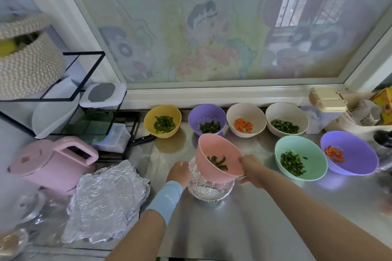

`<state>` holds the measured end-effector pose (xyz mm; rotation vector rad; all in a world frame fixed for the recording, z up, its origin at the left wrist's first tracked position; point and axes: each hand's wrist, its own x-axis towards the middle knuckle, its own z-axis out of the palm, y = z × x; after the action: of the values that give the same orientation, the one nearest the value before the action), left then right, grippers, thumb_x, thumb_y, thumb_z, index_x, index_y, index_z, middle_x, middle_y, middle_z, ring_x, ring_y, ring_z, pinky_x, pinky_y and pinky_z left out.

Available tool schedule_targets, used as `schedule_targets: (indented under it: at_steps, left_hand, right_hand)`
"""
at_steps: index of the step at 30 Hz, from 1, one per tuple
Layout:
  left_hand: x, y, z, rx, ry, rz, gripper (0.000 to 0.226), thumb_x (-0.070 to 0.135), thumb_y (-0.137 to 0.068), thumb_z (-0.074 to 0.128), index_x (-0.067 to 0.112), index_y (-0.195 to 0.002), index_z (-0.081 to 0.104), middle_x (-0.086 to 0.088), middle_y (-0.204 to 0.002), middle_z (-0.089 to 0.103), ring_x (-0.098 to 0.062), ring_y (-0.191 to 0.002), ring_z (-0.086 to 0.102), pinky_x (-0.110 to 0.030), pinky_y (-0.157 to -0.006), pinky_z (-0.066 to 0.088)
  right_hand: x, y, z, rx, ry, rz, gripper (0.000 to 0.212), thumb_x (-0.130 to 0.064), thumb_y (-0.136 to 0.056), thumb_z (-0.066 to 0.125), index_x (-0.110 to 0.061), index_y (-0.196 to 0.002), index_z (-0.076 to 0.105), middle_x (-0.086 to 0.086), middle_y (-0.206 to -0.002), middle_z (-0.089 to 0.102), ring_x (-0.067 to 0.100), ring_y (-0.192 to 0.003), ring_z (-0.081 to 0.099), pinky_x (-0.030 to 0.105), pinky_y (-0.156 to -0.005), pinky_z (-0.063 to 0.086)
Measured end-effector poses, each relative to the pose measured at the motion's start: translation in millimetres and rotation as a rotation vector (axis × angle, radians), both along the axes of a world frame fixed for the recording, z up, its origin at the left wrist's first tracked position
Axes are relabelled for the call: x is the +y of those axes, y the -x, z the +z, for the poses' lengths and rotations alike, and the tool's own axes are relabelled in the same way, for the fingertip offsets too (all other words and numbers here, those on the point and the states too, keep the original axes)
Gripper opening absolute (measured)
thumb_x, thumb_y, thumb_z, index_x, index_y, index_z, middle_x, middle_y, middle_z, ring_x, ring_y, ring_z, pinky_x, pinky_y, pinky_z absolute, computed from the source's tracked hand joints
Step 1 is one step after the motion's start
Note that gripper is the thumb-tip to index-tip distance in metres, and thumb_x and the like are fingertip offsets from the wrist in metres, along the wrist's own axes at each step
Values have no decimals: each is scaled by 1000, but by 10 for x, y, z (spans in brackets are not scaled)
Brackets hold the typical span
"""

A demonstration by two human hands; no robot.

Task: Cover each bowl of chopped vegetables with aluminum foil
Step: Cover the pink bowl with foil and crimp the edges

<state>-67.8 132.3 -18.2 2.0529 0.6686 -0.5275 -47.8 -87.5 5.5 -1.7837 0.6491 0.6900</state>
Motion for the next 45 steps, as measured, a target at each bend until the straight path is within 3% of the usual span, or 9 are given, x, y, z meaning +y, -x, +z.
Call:
schedule_targets:
  at_steps: [4,9,17,25,28,34,37,40,45]
  left_hand:
    - [463,-96,-135,12,-251,-209,21,13,-101,33,7,-99,53,-18,-127,57,-32,-111,54,-30,-88,38]
    - [811,-166,99,-65,-366,-205,32,12,-103,31,6,-125,54,-15,-132,54,-30,-121,51,-34,-98,39]
    - [269,-449,806,-300,400,65,37,37,-102,36,16,-96,66,-4,-92,69,-21,-78,63,-32,-71,47]
    - [-533,-564,606,-55,422,-183,44,53,-101,34,21,-114,61,-9,-104,71,-27,-97,67,-43,-88,55]
    - [-762,-519,378,-19,312,-246,40,60,-94,37,29,-93,62,-11,-106,69,-28,-99,65,-45,-93,54]
    - [-954,-408,77,-32,2,-549,37,17,-105,34,0,-133,50,-25,-128,57,-39,-116,56,-41,-98,46]
    - [-991,-379,-11,-41,-62,-550,40,31,-104,34,6,-127,55,-19,-124,60,-35,-112,57,-40,-98,45]
    - [-1004,-341,5,7,-70,-441,44,50,-98,31,18,-117,56,-10,-121,61,-26,-102,57,-44,-98,45]
    - [-852,-268,166,-153,-2,-334,47,35,-96,47,24,-142,45,1,-147,45,-22,-133,44,-40,-112,33]
  right_hand:
    - [401,-58,-54,-2,-35,51,28,-16,-99,38,-4,-102,63,20,-104,65,33,-85,60,48,-74,58]
    - [815,-106,-80,-2,-21,85,25,-19,-99,36,-12,-93,59,16,-98,63,29,-82,56,41,-70,52]
    - [354,-250,71,-115,54,-157,26,-25,-103,36,-11,-106,58,10,-99,64,26,-91,63,35,-72,53]
    - [-452,1,-26,-13,119,-376,33,-20,-99,27,-12,-113,56,11,-74,50,21,-57,44,26,-47,30]
    - [-571,193,-142,12,49,-326,34,-16,-97,27,-7,-114,56,14,-67,61,23,-47,52,22,-41,34]
    - [-667,390,-247,45,26,-170,25,-13,-100,37,-3,-107,58,18,-84,73,28,-66,73,34,-51,58]
    - [-731,373,-329,66,51,-97,22,-16,-99,42,-7,-106,60,15,-87,74,28,-72,74,42,-58,61]
    - [-715,302,-325,26,300,110,26,-20,-97,42,-7,-109,63,11,-95,71,27,-86,71,43,-77,61]
    - [-462,134,-143,-206,784,359,37,-23,-92,41,-12,-126,51,11,-129,52,29,-119,48,38,-99,43]
